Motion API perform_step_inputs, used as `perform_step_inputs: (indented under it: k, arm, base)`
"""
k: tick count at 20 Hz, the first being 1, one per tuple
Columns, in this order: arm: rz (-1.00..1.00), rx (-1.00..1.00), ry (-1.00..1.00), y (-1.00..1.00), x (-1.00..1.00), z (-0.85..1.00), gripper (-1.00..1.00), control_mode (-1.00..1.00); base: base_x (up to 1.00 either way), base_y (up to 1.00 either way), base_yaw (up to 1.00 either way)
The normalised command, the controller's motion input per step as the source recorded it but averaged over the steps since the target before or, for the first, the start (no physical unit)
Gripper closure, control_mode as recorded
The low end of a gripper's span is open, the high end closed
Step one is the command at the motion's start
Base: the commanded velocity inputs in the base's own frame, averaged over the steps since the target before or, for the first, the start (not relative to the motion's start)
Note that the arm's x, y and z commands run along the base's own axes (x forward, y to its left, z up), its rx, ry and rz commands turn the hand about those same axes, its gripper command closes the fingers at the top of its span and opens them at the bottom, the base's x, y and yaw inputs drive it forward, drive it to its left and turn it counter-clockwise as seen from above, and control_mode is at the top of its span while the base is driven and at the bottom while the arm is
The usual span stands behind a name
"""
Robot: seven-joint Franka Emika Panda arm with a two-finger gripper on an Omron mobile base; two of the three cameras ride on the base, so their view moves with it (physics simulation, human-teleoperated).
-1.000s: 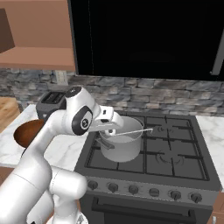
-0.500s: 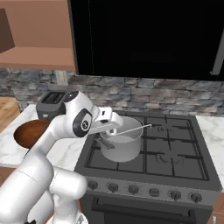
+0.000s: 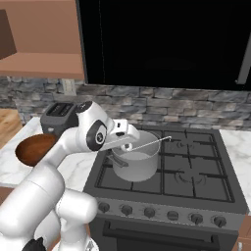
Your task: Open the cabinet and move the ladle to the pot. Then close the cabinet.
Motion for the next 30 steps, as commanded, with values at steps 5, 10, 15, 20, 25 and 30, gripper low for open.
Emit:
perform_step_inputs:
  k: [5,10,15,20,25,30]
  arm:
    - [0.04,0.00,0.05,-0.02,0.01,-0.07,1.00,-1.00]
    - [0.04,0.00,0.04,-0.01,0.03,-0.07,1.00,-1.00]
    - [0.03,0.00,0.01,-0.04,0.01,-0.06,1.00,-1.00]
    - [0.03,0.00,0.01,-0.06,0.00,-0.03,1.00,-1.00]
    - [0.03,0.00,0.02,-0.03,0.00,-0.02,1.00,-1.00]
    - [0.04,0.00,0.02,0.00,0.00,-0.01,1.00,-1.00]
  base:
    - [0.00,0.00,0.00]
    - [0.00,0.00,0.00]
    - [0.00,0.00,0.00]
    - [0.00,0.00,0.00]
    - [0.00,0.00,0.00]
    - [0.00,0.00,0.00]
